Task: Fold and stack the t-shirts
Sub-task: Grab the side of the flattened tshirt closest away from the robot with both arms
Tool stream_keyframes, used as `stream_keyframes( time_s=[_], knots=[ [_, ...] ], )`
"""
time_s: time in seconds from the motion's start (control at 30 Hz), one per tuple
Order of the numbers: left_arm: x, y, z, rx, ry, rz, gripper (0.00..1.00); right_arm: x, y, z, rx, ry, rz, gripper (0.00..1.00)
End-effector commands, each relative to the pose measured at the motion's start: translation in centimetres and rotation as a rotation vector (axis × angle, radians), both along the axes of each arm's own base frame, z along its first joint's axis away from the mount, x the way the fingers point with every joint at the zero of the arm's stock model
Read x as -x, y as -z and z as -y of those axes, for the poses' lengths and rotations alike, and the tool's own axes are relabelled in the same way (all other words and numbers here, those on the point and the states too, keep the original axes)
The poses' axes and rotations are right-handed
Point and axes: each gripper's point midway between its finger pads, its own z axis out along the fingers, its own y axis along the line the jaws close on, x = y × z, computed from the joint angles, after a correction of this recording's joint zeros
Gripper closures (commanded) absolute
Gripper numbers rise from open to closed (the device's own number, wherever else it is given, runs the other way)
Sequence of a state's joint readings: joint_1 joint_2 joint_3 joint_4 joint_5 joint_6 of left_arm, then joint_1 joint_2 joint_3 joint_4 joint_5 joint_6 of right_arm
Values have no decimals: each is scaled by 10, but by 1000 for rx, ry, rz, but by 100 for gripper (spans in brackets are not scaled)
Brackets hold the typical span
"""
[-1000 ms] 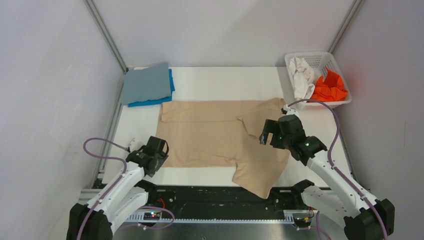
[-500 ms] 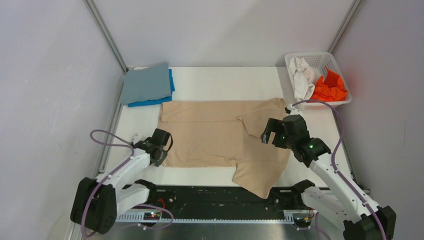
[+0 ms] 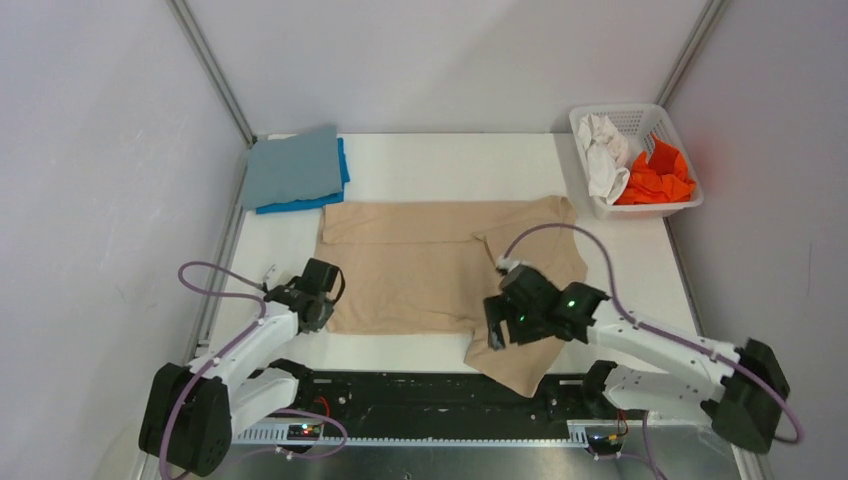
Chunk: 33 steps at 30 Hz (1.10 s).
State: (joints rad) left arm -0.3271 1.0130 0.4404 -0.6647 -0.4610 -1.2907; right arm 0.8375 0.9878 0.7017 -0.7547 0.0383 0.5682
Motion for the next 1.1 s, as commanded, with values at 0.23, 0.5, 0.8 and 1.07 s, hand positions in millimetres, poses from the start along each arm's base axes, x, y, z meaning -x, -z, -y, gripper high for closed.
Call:
stream_keyframes(
  time_s=[0.23,0.5,0.8,1.07],
  knots=[
    [-4,-7,-3,-24,27,40,100,76,56,-6,257,-148,-211,23],
    [-4,-8,-3,-23,28,46,100,72,88,5,383,-73,-216,37],
    [-9,-14,-1,-14,31,71,100,56,78,19,402,22,-142,97],
    [-18,-29,2,-4,46,127,100,16,39,18,299,43,-15,100]
  ],
)
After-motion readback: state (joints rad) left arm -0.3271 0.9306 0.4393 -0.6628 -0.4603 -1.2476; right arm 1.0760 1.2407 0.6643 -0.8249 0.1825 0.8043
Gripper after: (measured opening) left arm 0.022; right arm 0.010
